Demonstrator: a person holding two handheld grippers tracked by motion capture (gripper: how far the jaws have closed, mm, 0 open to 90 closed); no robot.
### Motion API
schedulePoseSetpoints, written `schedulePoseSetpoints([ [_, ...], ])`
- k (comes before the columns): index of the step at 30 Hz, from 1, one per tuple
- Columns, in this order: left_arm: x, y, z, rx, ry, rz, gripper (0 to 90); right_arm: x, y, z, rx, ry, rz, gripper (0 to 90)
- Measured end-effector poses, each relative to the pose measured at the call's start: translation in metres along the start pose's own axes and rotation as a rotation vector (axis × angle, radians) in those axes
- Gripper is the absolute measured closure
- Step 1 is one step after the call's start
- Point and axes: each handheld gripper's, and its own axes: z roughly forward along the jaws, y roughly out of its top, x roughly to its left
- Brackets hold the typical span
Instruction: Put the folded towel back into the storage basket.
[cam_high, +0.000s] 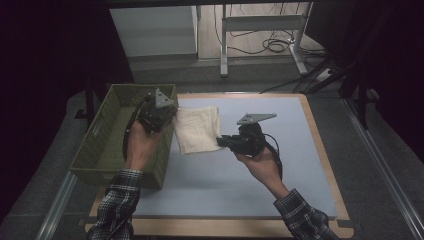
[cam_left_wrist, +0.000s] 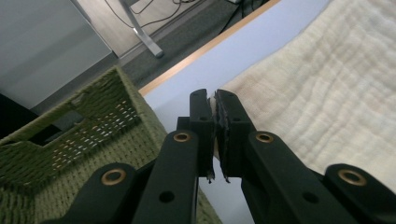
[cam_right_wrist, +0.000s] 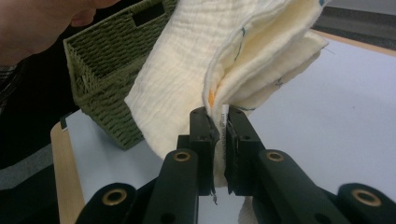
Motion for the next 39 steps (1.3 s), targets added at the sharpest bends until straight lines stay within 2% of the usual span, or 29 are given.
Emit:
schedulePoseSetpoints([
  [10,0.02,0.0,-0.011,-0.012,0.039,-0.029,86.1,0.007,0.02,0.014,-0.014,0.004,-0.01,82.6],
  [18,0.038,-0.008,-0.018,-0.001,0.071,-0.053,86.1,0.016,0.032,0.033,-0.019,0.017,-0.024,82.6],
  [27,0.06,-0.026,-0.03,0.014,0.12,-0.077,86.2,0.035,0.042,0.063,-0.012,0.048,-0.04,82.6],
  [39,0.088,-0.06,-0.045,0.047,0.17,-0.125,86.2,0.069,0.05,0.108,0.01,0.081,-0.066,82.6],
])
